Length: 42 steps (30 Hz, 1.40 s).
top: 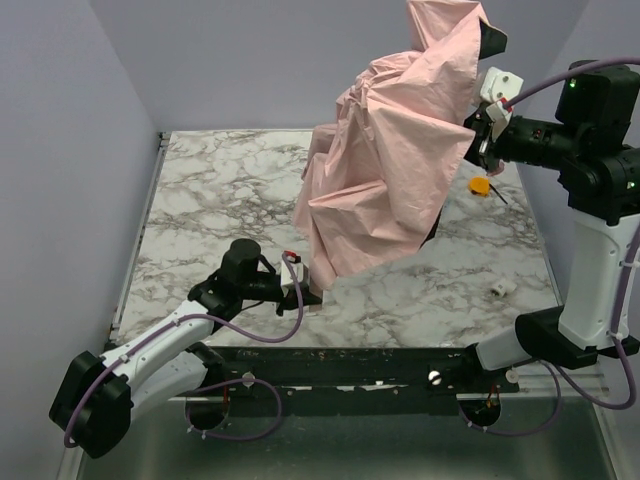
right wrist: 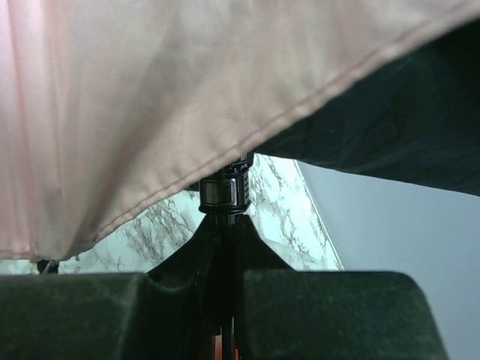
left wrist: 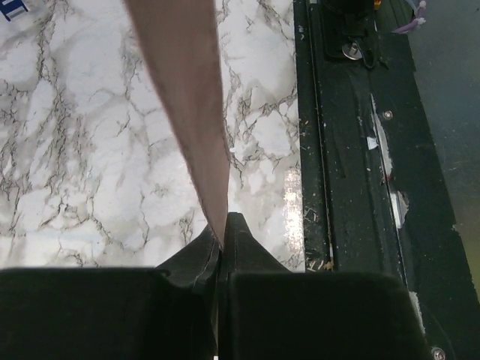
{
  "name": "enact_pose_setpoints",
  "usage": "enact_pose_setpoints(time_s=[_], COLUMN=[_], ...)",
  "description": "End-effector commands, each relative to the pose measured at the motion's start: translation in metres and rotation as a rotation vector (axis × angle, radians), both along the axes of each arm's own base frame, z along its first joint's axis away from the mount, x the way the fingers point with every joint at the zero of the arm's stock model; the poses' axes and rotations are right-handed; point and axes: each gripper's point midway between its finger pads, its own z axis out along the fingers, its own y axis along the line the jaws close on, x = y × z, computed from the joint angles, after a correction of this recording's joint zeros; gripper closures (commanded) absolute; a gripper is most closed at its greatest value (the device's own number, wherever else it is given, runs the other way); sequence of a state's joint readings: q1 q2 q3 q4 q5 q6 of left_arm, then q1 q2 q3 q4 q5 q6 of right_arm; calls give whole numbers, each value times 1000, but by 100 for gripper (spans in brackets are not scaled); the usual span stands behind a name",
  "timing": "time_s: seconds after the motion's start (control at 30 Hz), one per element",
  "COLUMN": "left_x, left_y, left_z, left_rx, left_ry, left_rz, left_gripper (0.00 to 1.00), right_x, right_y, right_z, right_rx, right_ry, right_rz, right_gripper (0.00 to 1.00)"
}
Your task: Put away the umbrella
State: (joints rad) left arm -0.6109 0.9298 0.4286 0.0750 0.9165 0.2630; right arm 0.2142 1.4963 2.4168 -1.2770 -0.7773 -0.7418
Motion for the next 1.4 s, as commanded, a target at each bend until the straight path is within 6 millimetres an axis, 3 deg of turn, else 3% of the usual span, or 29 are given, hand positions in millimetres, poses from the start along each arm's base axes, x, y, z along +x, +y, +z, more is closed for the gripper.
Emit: enact_pose_setpoints(time_s=[0.0,0.13,0.27,0.4,0.57,0.93,1.17,1.3,1.37], left_x=[7,20,39,69,105,122,140,142,145], left_y=[1,14,26,39,55,36,28,36,45], left_z=[16,34,35,24,37,25,19,21,20], left_rx=[-34,-33,65,174,188,196,204,203,202], left_ry=[-78,-199,-330,-385,-416,-263,-220,-282,-349], left_rz=[2,61,103,175,261,170,175,237,298], left_gripper=[100,100,100,100,100,100,100,100,100], right_x=[-10,-19,-32,-52,-60,-61,-74,-41,-42], right_y=[-7,-7,0,5,5,30,52,40,39], right_z=[33,30,21,6,-14,-69,-99,-86,-72], right_rx=[40,13,2,-36,-66,-56,-97,-135,-85], right_ry=[-116,-133,-112,-99,-78,86,159,167,161], right_rz=[-30,-5,75,181,214,382,480,285,293], right_gripper=[100,100,100,100,100,99,99,100,100])
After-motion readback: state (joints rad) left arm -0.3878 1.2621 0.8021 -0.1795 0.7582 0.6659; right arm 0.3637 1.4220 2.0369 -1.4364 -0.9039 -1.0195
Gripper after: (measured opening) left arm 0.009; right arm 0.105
